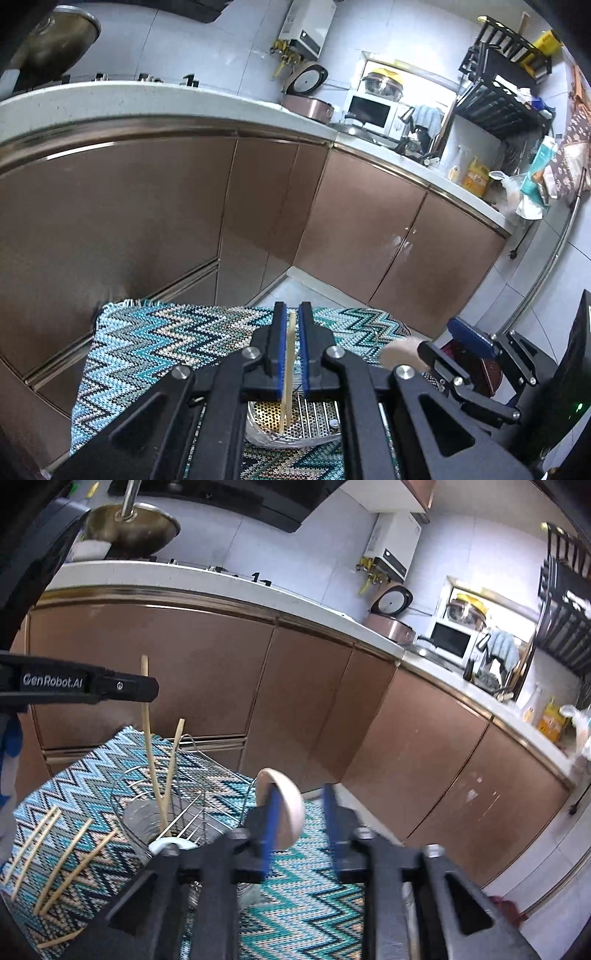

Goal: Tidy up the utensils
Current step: 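Lower the chopstick into the holder and open the left tool while the right tool releases the spoon inside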

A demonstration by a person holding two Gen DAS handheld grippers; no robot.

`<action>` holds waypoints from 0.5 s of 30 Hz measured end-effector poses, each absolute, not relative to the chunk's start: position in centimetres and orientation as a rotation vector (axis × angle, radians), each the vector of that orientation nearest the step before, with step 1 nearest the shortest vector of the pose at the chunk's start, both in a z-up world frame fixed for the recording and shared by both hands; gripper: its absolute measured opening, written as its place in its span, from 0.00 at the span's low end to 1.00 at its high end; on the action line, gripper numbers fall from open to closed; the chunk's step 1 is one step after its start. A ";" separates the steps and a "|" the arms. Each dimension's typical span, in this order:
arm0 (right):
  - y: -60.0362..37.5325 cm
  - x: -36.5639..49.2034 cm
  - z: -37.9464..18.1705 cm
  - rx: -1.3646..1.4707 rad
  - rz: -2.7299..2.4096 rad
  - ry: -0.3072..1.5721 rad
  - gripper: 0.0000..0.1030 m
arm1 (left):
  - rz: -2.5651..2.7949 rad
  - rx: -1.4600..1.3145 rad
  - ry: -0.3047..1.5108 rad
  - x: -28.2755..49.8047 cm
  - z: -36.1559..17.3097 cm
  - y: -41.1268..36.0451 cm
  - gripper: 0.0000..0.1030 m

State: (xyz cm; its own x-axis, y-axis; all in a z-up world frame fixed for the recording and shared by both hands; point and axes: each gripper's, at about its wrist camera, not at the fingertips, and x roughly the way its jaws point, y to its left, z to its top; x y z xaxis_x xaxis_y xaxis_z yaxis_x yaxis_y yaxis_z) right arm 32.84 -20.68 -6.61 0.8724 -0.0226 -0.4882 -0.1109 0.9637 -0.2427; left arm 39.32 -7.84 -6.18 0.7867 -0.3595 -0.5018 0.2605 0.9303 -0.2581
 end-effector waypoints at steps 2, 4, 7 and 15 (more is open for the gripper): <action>-20.7 32.4 -6.1 -0.256 0.045 0.499 0.42 | -0.338 -0.180 0.561 38.6 -5.4 -7.6 0.21; -20.7 31.9 -5.6 -0.252 0.044 0.493 0.44 | -0.334 -0.192 0.542 37.8 -4.7 -7.1 0.36; -20.9 30.9 -4.2 -0.234 0.047 0.473 0.44 | -0.320 -0.196 0.502 36.1 -3.1 -6.1 0.41; -21.2 24.4 2.0 -0.206 0.067 0.356 0.46 | -0.275 -0.193 0.400 30.4 2.0 -2.8 0.54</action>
